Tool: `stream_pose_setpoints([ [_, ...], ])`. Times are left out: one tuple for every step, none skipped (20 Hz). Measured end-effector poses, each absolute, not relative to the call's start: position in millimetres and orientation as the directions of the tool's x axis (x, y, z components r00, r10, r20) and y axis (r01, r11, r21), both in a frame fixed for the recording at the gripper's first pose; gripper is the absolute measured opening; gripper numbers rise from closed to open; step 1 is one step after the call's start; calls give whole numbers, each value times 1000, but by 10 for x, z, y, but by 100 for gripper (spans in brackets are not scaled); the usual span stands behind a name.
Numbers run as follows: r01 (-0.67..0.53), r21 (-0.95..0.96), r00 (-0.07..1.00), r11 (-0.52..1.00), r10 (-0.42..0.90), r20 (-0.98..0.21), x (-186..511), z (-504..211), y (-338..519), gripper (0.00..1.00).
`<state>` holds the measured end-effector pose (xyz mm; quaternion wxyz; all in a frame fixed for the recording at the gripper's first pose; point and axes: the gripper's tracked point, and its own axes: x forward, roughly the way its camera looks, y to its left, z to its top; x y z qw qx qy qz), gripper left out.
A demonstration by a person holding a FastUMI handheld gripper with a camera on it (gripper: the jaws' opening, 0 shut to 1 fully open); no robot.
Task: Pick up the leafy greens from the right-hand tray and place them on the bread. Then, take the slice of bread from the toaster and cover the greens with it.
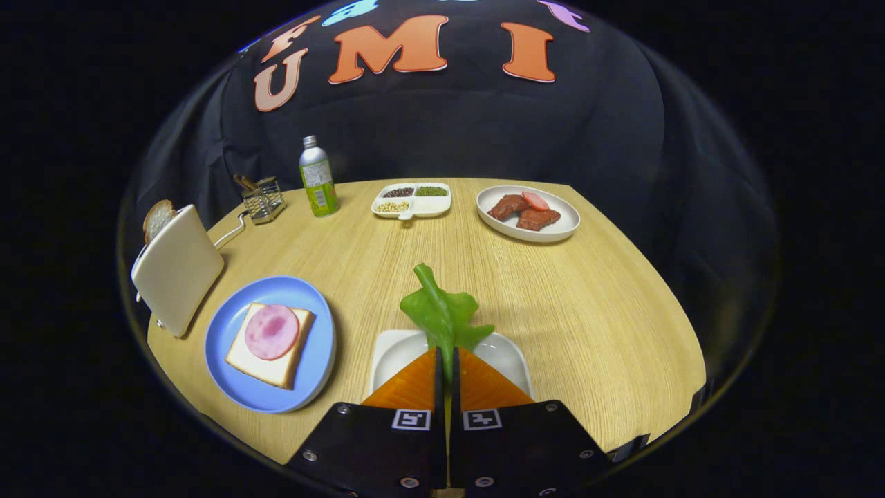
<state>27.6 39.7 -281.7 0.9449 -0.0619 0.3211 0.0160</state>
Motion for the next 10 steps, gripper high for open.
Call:
stream_pose_setpoints([
  [-75, -108, 801, 991, -4, -599, 277, -2745, 452, 3],
  [-81, -109, 808, 991, 1, -589, 276, -2686, 511, 3],
  [-87, -112, 814, 990, 6, -581, 269, -2627, 579, 3],
  [-92, -115, 818, 989, 9, -575, 261, -2586, 640, 3],
  [-96, -117, 823, 988, 13, -569, 256, -2549, 708, 3],
  [-99, -116, 825, 988, 16, -565, 247, -2527, 780, 3],
  [-103, -115, 826, 988, 20, -563, 231, -2512, 858, 3],
  [-106, -113, 826, 988, 24, -563, 218, -2507, 932, 3],
  [-111, -111, 825, 988, 29, -564, 195, -2503, 1015, 3],
  [-117, -112, 825, 987, 34, -564, 181, -2503, 1093, 3],
])
